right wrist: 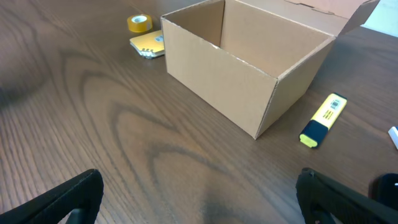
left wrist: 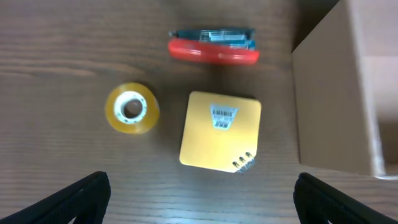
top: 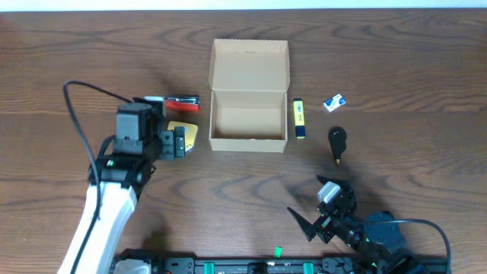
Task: Pack container
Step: 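Move the left gripper over the yellow square tin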
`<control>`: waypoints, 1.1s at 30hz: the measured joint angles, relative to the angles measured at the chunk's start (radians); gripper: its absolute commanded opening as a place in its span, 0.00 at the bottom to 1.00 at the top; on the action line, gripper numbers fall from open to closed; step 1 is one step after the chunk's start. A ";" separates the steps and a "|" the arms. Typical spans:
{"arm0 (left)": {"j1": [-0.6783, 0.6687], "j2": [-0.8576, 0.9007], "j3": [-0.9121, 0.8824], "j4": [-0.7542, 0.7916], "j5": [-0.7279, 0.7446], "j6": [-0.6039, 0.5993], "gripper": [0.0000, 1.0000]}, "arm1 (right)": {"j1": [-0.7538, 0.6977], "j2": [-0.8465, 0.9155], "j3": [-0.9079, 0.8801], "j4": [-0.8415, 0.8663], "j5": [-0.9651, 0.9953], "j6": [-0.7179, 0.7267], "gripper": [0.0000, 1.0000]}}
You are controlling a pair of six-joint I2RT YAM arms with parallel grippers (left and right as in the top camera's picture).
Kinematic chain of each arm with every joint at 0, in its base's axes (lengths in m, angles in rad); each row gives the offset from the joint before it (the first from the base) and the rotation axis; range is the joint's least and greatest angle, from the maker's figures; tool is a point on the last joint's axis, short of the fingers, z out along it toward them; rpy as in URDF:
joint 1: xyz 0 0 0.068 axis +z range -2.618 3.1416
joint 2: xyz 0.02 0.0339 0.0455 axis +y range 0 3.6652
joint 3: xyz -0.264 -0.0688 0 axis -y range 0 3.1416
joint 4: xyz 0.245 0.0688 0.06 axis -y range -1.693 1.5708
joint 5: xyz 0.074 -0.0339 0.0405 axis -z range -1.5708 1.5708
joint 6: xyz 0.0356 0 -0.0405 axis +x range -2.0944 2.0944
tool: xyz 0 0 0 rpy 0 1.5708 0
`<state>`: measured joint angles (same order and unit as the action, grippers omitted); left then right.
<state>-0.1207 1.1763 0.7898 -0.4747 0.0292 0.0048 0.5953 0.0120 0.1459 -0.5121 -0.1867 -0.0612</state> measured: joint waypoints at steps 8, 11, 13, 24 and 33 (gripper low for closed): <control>0.000 0.134 0.000 0.084 0.016 0.000 0.95 | 0.000 0.000 0.000 0.000 0.000 0.000 0.99; 0.000 0.190 0.001 0.135 0.035 0.000 0.95 | 0.000 0.000 0.000 0.000 0.000 0.000 0.99; 0.000 0.223 0.002 0.154 0.042 0.000 0.95 | 0.000 0.000 0.000 0.000 0.000 0.000 0.99; 0.000 0.380 0.002 0.220 0.056 0.000 0.95 | 0.000 0.000 0.000 0.000 0.000 0.000 0.99; 0.000 0.469 0.002 0.290 0.074 -0.005 0.95 | 0.000 0.000 0.000 0.000 0.000 0.000 0.99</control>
<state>-0.1211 1.6455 0.7918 -0.1848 0.1028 -0.0006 0.5953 0.0120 0.1459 -0.5117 -0.1867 -0.0612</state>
